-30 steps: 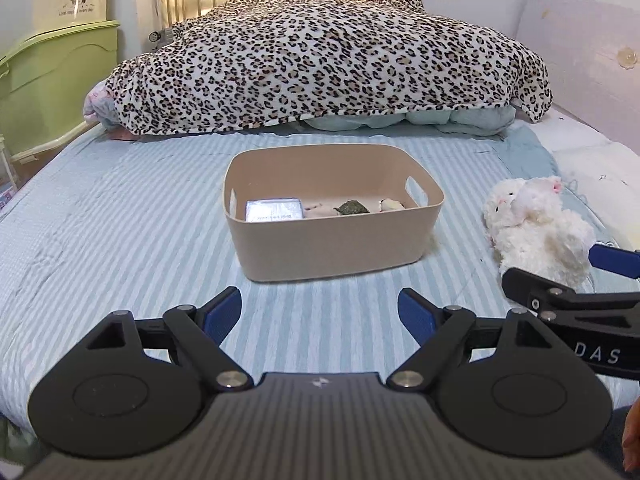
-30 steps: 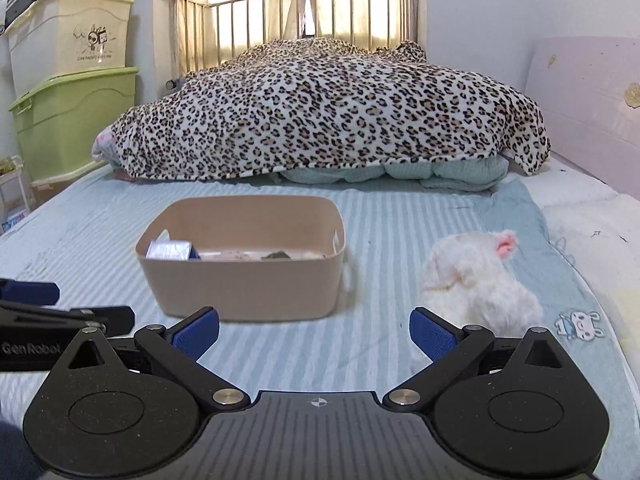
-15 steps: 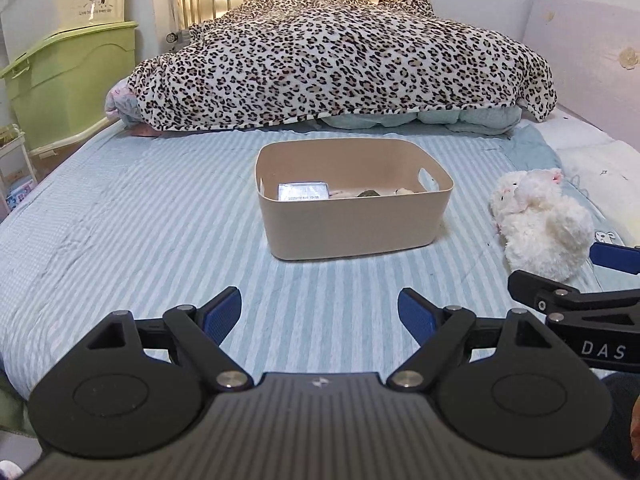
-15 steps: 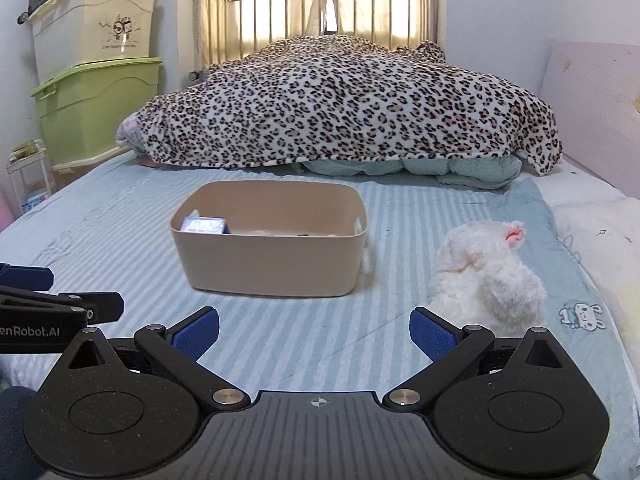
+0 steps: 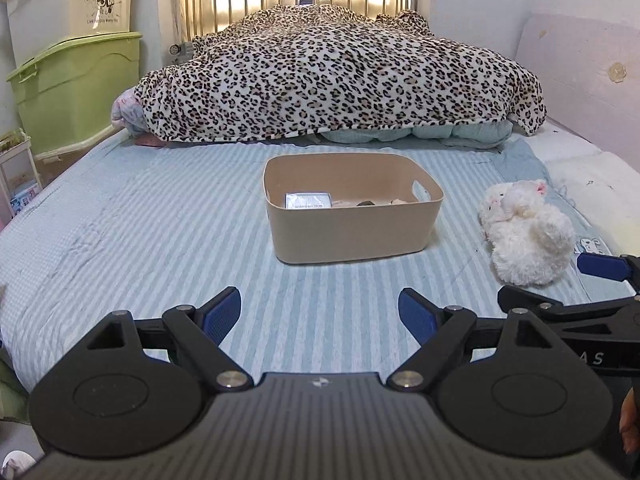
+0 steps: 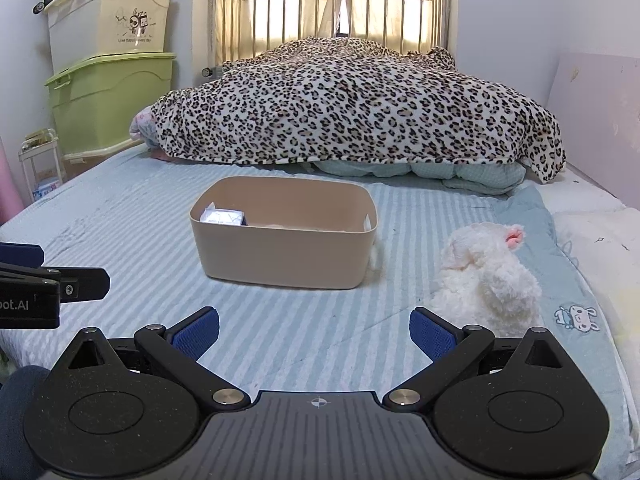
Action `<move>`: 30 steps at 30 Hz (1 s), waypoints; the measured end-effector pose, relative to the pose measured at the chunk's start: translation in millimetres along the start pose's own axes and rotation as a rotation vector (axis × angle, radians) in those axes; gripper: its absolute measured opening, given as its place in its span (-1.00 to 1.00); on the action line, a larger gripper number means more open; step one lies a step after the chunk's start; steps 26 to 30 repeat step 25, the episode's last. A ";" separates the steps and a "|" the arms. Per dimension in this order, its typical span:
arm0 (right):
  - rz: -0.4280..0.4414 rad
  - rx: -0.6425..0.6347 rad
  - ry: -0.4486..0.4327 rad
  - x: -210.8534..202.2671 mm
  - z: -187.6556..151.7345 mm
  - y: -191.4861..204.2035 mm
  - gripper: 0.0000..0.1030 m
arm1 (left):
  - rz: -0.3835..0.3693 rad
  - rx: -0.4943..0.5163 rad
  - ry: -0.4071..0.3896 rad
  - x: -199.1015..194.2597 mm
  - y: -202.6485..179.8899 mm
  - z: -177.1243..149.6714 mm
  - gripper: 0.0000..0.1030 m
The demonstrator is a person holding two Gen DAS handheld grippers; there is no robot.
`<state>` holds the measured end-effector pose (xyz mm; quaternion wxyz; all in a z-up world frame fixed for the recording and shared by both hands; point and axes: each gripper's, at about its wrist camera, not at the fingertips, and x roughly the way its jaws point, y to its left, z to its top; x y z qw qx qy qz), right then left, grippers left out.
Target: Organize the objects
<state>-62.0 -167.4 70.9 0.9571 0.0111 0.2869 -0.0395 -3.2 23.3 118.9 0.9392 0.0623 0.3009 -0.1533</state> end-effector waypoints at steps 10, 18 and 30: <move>0.016 0.006 0.005 -9.8 -2.3 3.9 1.00 | 0.002 0.024 0.009 -4.4 -2.4 -7.9 0.68; 0.030 0.019 0.004 -11.7 0.1 3.2 1.00 | -0.003 0.022 0.014 -3.8 -2.0 -10.3 0.68; 0.031 0.030 0.007 -7.9 1.4 3.5 1.00 | 0.008 0.010 0.002 -3.6 -0.4 -9.2 0.68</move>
